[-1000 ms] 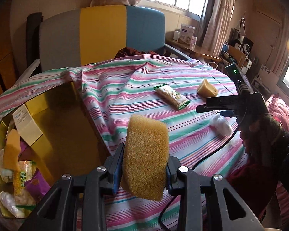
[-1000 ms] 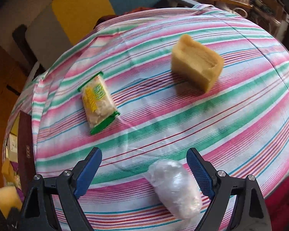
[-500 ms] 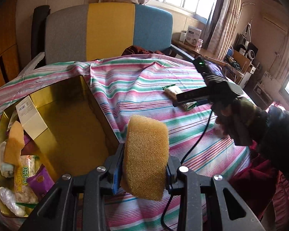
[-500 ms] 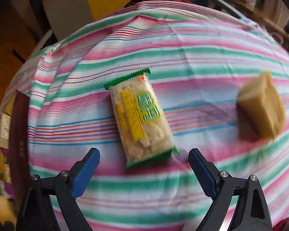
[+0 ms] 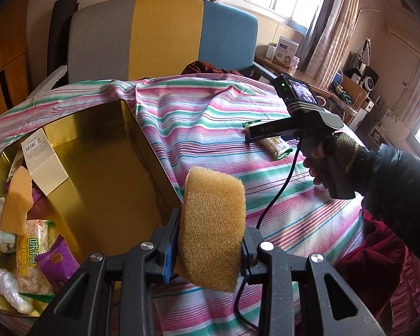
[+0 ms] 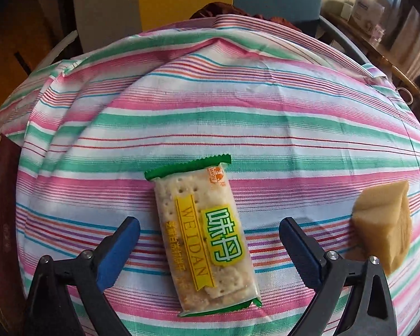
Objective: Organize objects
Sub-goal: 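Grasp the WEIDAN snack bar with the right gripper while the left holds the sponge, then carry the sponge into the gold tray and open the left gripper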
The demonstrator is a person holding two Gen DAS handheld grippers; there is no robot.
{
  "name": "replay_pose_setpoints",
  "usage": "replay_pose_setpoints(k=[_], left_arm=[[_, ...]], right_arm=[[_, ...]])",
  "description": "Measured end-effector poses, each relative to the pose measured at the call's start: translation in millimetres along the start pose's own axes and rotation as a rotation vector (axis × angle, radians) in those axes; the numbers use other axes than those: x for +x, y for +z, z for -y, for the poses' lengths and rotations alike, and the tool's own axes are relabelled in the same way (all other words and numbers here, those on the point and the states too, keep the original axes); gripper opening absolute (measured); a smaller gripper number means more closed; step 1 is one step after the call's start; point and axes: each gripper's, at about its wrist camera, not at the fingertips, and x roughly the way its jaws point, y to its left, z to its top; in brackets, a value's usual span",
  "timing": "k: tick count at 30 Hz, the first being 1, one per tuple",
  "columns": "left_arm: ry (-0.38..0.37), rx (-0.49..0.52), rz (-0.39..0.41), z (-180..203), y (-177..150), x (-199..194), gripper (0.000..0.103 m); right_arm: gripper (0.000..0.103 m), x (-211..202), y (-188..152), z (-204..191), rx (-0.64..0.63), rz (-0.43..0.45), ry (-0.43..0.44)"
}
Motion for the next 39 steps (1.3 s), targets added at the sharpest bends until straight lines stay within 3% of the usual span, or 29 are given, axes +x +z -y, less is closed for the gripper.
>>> replay_pose_setpoints(k=[5,6,7,9,12,17,26,39], left_arm=[[-0.003,0.0,0.002,-0.8,0.1,-1.4,0.035],[-0.006,-0.004,0.004,-1.4,-0.3,-2.0,0.035],[-0.007,-0.006,0.003,-2.3,-0.2,-2.1,0.035],[-0.01,-0.012,0.003,-2.8,-1.0,-2.1,0.035],[-0.013,-0.012,0.014,-1.6,-1.3,-5.9,0.035],[-0.014,-0.007,0.036,0.8,-1.8,-13.7,0.035],[0.037,-0.026,0.088,-8.4,-2.0,-36.2,0.035],[0.216,-0.238,0.133,-102.1,-18.3,-80.4,0.035]], right_arm=[[0.097,0.1,-4.1,-2.8,0.019,0.018,0.006],[0.087,-3.3,-6.2,-4.1,0.016,0.021,0.013],[0.067,-8.1,-8.6,-8.1,0.003,0.025,0.02],[0.049,-16.8,-16.5,-16.9,-0.025,0.013,0.028],[0.049,-27.2,-41.4,-36.2,-0.097,0.004,0.053],[0.05,-37.7,-74.0,-40.7,-0.113,-0.026,0.146],[0.051,-44.8,-100.8,-34.0,-0.202,0.073,0.192],[0.052,-44.6,-100.4,-43.2,-0.253,0.097,0.148]])
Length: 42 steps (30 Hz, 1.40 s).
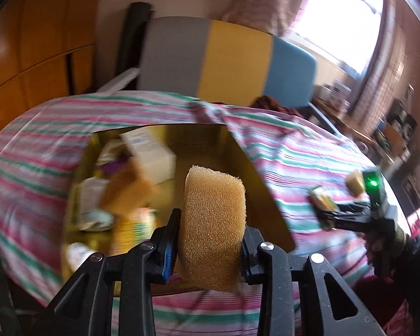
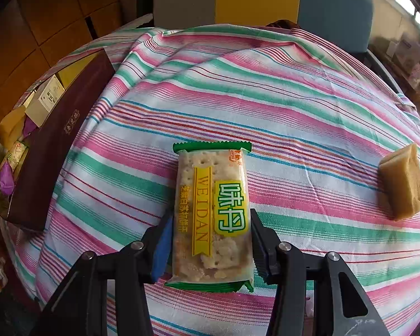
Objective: Organize objects
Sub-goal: 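Carry the sponge into the gold tray and open the left gripper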
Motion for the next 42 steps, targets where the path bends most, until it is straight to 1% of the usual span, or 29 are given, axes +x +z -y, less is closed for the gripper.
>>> replay_pose_setpoints(k=[2,5,7,9,13,20,23,27,29,30,31,35,36,39,42], left_arm=[[0.045,-0.032,0.002,-16.7,-1.4,-2.8,0.035],[0.118,-0.036,0.012,-30.1,-3.5,-7.6,0.035],[0.136,-0.033,0.016,-31.9,-3.2,-8.9,0.035],[0.138,-0.018,0.018,-28.8,-0.9,-7.6,0.035],[0.111,0.027,0.012,-12.5,5.3,-0.6,0.035],[0.061,0.11,-0.025,17.2,19.2,24.1,0.035],[0.037,0.115,-0.046,23.4,25.5,34.2,0.035],[-0.016,0.086,-0.094,24.4,34.1,54.3,0.035],[-0.057,0.047,-0.121,19.7,41.4,64.1,0.035],[-0.097,0.012,-0.139,15.3,47.6,70.1,0.035],[-0.117,-0.009,-0.147,13.0,51.3,73.6,0.035],[-0.181,-0.082,-0.179,4.9,71.4,92.9,0.035],[-0.19,-0.093,-0.185,3.5,75.7,97.9,0.035],[-0.184,-0.094,-0.214,3.0,89.5,120.0,0.035],[-0.167,-0.095,-0.238,1.4,98.9,141.1,0.035]], right_arm=[[0.052,0.5,0.4,-0.9,-0.006,0.0,-0.007],[0.052,0.3,0.3,-1.5,-0.008,-0.001,-0.011],[0.052,0.7,0.7,-1.5,-0.007,-0.002,-0.011],[0.052,0.8,0.9,-1.5,-0.005,-0.003,-0.014],[0.052,0.9,0.9,-1.0,-0.008,-0.001,-0.018],[0.052,1.2,0.5,-3.5,-0.022,0.004,-0.035],[0.052,1.4,0.6,-3.8,-0.025,0.003,-0.036],[0.052,1.4,0.8,-4.8,-0.029,0.003,-0.04],[0.052,1.3,0.8,-5.0,-0.03,0.004,-0.041],[0.052,1.2,0.9,-5.3,-0.031,0.004,-0.042],[0.052,1.2,1.0,-5.6,-0.032,0.005,-0.043],[0.052,1.7,1.7,-7.4,-0.036,0.009,-0.046],[0.052,1.7,2.0,-7.4,-0.035,0.009,-0.046],[0.052,1.5,2.2,-7.5,-0.036,0.01,-0.045],[0.052,1.5,2.3,-7.6,-0.035,0.01,-0.046]])
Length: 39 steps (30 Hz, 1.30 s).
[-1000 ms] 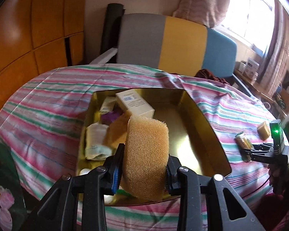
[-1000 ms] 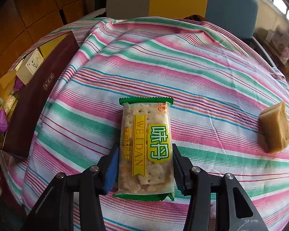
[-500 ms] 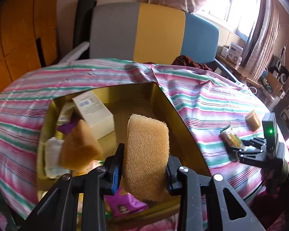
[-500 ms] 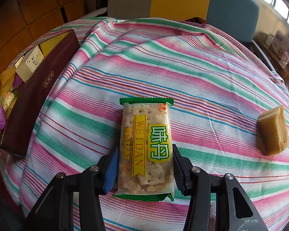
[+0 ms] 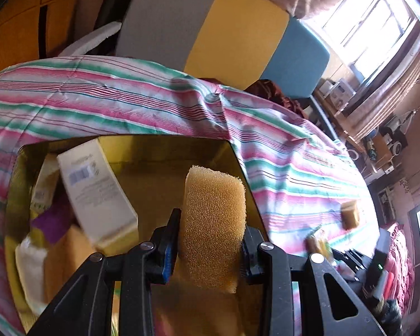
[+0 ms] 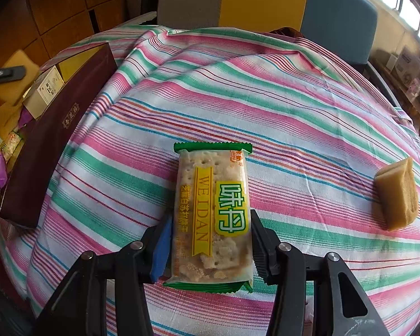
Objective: Organize objects
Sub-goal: 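Carry the sponge into the gold tray and open the left gripper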
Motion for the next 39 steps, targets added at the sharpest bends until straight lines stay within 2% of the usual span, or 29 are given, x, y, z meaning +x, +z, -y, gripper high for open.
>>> replay_pose_setpoints(k=[3,6,7,9,10,13,17,26,32,39], left_arm=[[0.039,-0.015,-0.046,-7.5,14.1,24.5,0.035],[0.167,0.017,-0.073,-14.8,23.2,48.1,0.035],[0.184,0.025,-0.084,-17.3,24.7,54.4,0.035],[0.249,0.057,-0.057,-17.6,28.0,59.0,0.036],[0.257,0.059,-0.063,-18.5,29.7,61.5,0.036],[0.236,0.036,-0.057,-21.2,30.7,58.8,0.045],[0.241,0.037,-0.024,-20.4,24.8,43.1,0.066],[0.268,0.068,0.098,-11.3,-6.3,-19.9,0.067],[0.272,0.084,0.169,-1.9,-44.5,-61.2,0.067],[0.292,0.102,0.222,1.2,-83.0,-96.4,0.067]], right_arm=[[0.052,0.3,0.7,0.0,0.0,0.0,0.0],[0.052,0.3,0.9,-0.2,0.0,0.0,-0.001],[0.052,0.2,0.7,-0.1,0.001,0.0,-0.001],[0.052,0.3,0.8,-0.1,0.0,0.0,-0.002],[0.052,0.3,0.9,0.0,0.001,0.0,-0.001],[0.052,0.5,1.7,0.0,0.003,0.002,0.0],[0.052,0.4,1.8,-0.6,0.007,0.003,0.0],[0.052,0.9,2.5,-0.9,0.003,0.008,-0.007],[0.05,1.0,2.8,-3.5,-0.01,0.012,-0.025],[0.049,0.3,3.0,-2.1,0.038,0.003,-0.024]])
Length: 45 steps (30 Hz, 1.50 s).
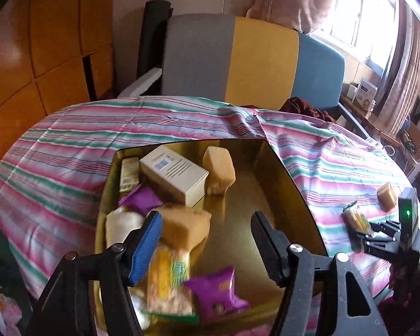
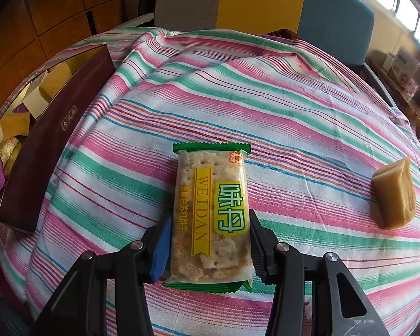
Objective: Organize objects
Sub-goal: 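Carry the sponge into the gold tray and open the left gripper, then carry the WEIDAN bar into the gold tray and open the right gripper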
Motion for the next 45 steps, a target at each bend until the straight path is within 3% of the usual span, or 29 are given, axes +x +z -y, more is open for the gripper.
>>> replay_pose_setpoints(k=[5,14,23,28,35,45], left_arm=[[0.006,0.004,0.02,-2.8,-15.9,-16.2,0.067],[-0.007,-0.038,-0.001,-17.2,-35.6,-20.0,0.066],[-0.022,-0.075,-0.006,-30.3,-44.6,-21.1,0.065],[-0.022,-0.106,-0.011,-42.5,-48.6,-22.7,0.065],[-0.01,-0.18,-0.028,-71.3,-57.3,-23.2,0.065],[0.009,-0.217,-0.027,-88.6,-62.3,-22.7,0.065]], right_arm=[[0.049,-3.1,-0.6,0.4,0.08,-0.01,-0.011],[0.049,-27.7,9.5,-11.6,0.181,0.028,0.058],[0.049,-73.8,53.2,-74.0,0.111,0.137,0.177],[0.049,-80.6,71.2,-119.3,0.058,0.139,0.262],[0.049,-57.6,94.8,-181.2,0.019,0.072,0.334],[0.05,19.3,110.5,-234.4,0.018,-0.083,0.277]])
